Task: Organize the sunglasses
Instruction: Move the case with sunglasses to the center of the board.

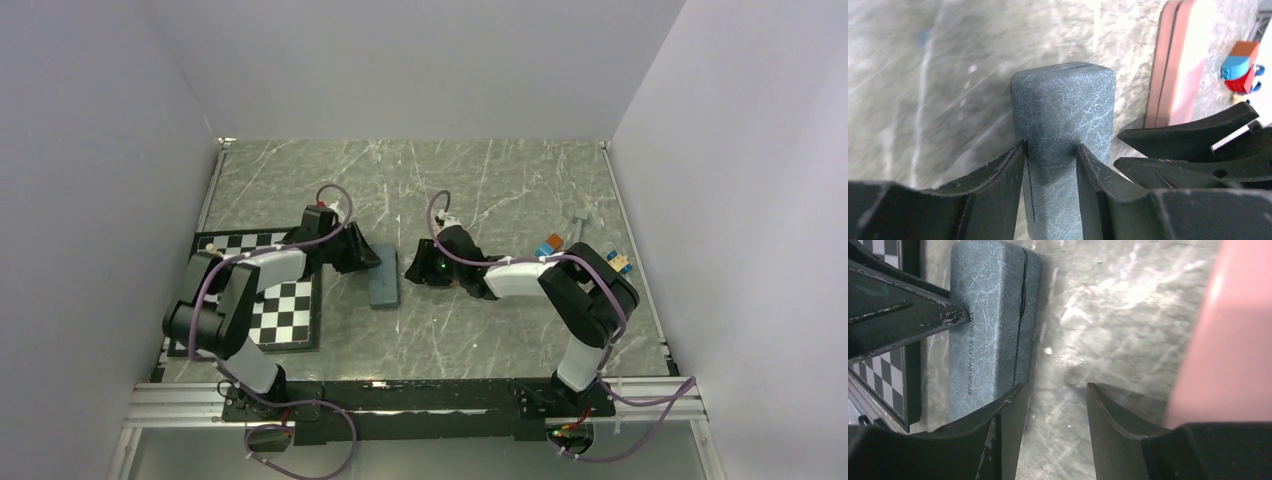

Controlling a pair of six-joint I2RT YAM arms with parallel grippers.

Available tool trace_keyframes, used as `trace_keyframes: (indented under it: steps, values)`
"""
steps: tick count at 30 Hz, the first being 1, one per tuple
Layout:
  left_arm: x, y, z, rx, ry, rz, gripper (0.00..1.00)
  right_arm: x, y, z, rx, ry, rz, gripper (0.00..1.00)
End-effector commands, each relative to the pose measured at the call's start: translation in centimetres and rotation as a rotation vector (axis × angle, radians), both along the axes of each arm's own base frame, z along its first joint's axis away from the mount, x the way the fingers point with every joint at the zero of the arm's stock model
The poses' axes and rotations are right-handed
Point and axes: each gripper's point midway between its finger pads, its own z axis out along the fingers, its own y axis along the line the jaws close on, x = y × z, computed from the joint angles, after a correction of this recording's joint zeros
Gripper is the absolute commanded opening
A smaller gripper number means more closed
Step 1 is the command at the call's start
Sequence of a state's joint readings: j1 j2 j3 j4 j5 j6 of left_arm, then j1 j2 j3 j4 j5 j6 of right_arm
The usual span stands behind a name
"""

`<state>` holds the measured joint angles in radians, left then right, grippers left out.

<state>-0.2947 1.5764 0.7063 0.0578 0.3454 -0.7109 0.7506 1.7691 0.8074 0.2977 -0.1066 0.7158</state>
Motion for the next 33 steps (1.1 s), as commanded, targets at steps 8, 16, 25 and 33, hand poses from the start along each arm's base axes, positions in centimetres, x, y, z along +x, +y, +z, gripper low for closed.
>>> trace_keyframes:
  steps: [8,16,25,33]
  values:
    - [2.3,-5.7,-1.9,0.18,-0.037,-0.284,0.34,2.1,-4.5,6.2,0.069,-0.211,-0.173,0.54]
    - [1.8,-4.6,-2.0,0.304,0.065,-0.028,0.32,2.9,-6.2,6.9,0.036,-0.211,-0.245,0.56]
    - [-2.0,-8.4,-3.5,0.187,0.245,0.177,0.27,2.9,-8.7,8.7,0.039,-0.239,-0.338,0.6]
    - [-0.4,-8.4,0.4,0.218,0.141,0.256,0.34,2.3,-11.7,11.4,0.004,-0.322,-0.403,0.7]
